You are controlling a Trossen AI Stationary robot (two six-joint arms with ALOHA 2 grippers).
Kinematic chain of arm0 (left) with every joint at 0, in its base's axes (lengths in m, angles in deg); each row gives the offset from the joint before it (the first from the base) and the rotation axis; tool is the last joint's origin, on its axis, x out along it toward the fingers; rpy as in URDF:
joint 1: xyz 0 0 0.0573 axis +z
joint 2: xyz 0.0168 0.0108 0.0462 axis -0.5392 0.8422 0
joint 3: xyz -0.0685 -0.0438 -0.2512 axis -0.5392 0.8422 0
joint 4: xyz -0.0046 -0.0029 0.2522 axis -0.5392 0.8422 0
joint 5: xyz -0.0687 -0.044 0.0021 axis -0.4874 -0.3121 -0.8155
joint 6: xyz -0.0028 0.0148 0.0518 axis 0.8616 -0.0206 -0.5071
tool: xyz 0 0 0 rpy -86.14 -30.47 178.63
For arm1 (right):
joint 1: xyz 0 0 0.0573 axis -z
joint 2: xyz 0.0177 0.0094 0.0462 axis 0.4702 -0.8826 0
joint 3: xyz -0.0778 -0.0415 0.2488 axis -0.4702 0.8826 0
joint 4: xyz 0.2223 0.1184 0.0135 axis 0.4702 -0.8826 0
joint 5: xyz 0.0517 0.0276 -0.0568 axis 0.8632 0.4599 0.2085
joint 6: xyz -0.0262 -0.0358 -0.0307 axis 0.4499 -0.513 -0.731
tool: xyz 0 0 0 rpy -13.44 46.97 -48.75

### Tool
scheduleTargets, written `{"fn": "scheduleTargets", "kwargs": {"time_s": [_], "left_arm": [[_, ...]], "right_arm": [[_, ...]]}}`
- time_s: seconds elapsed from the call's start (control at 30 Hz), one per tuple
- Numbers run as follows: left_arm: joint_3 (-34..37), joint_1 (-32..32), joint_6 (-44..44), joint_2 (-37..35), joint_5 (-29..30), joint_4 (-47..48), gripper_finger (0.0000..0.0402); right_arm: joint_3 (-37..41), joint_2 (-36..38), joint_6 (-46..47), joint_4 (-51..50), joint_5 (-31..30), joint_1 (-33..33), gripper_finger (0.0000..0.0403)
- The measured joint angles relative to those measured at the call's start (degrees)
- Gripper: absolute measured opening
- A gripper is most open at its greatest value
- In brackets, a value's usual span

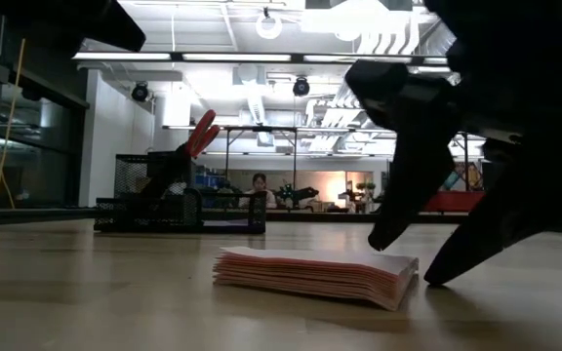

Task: Pick and place office supplies into organizer
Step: Put the pink sticky note into the desk organizer

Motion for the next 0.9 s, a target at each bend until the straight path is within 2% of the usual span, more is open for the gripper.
{"fn": "scheduleTargets", "kwargs": {"time_s": [0.23,0.33,0.47,0.53,0.6,0.8,0.9], "left_arm": [[0.02,0.35,0.38,1.59,0.3,-0.79,0.0182],[0.02,0.76,-0.54,2.97,0.15,-1.91,0.0182],[0.0,1.91,-0.49,3.18,0.08,-3.08,0.0182],[0.0,2.03,-0.18,3.21,0.15,-3.07,0.0182],[0.0,1.99,-0.28,3.21,0.25,-3.17,0.0182],[0.0,1.9,-0.52,3.21,0.08,-3.12,0.0182],[0.0,1.95,-0.54,3.21,0.1,-3.1,0.0182]], "right_arm": [[0.04,-0.29,0.75,0.22,6.3,2.59,0.0124],[0.06,-1.27,1.5,1.4,6.94,2.97,0.0095],[-0.11,-3.07,2.88,3.55,6.3,3.11,0.0035],[-0.19,-3.45,4.15,3.9,4.83,3.01,0.0011],[-0.19,-3.57,5.69,4.18,2.73,2.6,0.0007],[0.38,-2.76,4.23,5.22,-10.82,-0.56,0.0001],[0.61,-1.91,3.93,4.55,-15.4,-1.5,0.0]]}}
